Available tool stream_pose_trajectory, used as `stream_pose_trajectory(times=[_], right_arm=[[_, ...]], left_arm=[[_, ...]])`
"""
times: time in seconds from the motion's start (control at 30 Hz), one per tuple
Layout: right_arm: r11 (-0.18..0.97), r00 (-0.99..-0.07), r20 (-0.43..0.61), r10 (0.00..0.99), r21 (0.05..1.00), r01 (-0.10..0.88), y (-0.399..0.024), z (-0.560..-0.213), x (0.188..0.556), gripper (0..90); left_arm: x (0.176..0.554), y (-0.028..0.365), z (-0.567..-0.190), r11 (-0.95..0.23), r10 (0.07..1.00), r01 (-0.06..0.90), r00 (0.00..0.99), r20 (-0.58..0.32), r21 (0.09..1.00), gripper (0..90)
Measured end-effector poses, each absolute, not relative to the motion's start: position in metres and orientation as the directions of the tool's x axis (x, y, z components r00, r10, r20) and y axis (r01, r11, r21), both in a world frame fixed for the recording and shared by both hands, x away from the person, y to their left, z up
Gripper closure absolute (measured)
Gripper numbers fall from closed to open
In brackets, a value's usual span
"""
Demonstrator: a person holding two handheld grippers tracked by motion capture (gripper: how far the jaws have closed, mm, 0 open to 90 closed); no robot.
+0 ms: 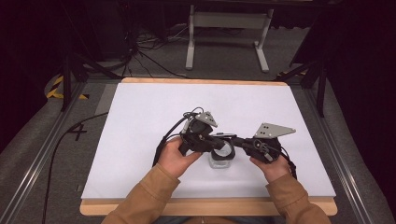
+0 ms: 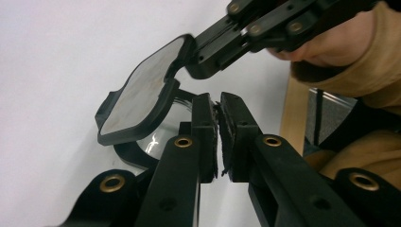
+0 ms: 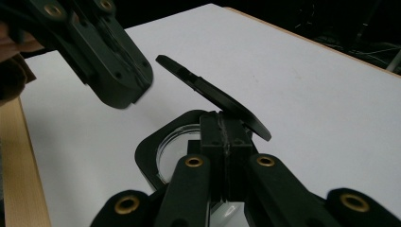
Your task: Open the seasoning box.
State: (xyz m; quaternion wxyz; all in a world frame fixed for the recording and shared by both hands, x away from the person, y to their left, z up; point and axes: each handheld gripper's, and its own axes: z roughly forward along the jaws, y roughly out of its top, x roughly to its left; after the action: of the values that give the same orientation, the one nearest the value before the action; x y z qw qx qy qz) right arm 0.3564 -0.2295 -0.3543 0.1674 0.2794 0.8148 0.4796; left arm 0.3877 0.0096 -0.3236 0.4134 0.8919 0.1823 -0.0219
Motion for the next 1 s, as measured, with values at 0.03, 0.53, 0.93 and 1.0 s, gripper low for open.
stream_pose_trajectory(times=[0.03, 0.53, 0.93, 1.0], right_arm=[[0.383, -0.787, -0.007, 0.617, 0.876, 0.292, -0.23, -0.354, 0.356, 90.0], [0.426, -0.798, 0.011, 0.603, 0.841, 0.334, -0.229, -0.367, 0.351, 90.0], [0.437, -0.792, 0.029, 0.61, 0.822, 0.366, -0.231, -0.378, 0.345, 90.0], [0.434, -0.793, 0.026, 0.609, 0.826, 0.361, -0.231, -0.379, 0.345, 90.0]], left_arm=[[0.39, 0.009, -0.326, -0.59, 0.315, 0.352, 0.929, -0.194, 0.726, 84.5], [0.409, 0.013, -0.324, -0.518, 0.36, 0.381, 0.909, -0.21, 0.766, 83.4], [0.427, 0.016, -0.325, -0.462, 0.378, 0.401, 0.896, -0.233, 0.791, 83.3], [0.431, 0.017, -0.327, -0.452, 0.389, 0.411, 0.889, -0.24, 0.792, 83.5]])
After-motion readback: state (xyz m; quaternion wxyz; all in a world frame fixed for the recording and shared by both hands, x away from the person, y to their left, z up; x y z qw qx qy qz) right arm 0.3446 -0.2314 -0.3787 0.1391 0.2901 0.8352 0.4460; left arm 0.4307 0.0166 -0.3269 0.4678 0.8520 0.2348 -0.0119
